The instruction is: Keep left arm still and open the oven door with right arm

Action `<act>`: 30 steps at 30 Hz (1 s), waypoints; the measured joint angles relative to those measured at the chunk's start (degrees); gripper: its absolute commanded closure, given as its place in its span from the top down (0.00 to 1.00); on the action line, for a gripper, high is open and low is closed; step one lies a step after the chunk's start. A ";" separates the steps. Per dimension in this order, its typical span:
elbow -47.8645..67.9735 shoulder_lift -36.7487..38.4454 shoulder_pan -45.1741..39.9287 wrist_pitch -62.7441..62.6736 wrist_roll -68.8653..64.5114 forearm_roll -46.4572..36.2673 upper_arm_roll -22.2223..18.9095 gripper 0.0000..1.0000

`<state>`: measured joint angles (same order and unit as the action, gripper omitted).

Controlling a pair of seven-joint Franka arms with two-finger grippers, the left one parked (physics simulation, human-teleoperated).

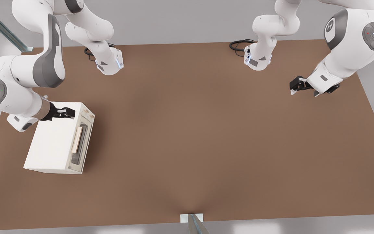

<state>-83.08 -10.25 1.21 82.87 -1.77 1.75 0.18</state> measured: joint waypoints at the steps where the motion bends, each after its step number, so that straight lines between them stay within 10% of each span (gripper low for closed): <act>1: 0.01 -0.05 0.01 -0.08 -0.07 0.10 -0.03 1.00; 3: 0.79 -2.85 1.05 0.10 -0.28 3.15 0.29 1.00; 5: 2.38 -9.54 6.19 1.45 -0.67 9.39 0.60 0.21; 15: -7.38 -14.40 10.62 9.12 -0.81 33.63 0.09 0.21; 30: -18.45 -12.69 9.59 15.91 6.96 36.47 0.19 0.21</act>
<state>-101.53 -22.94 10.80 98.77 5.20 38.23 0.37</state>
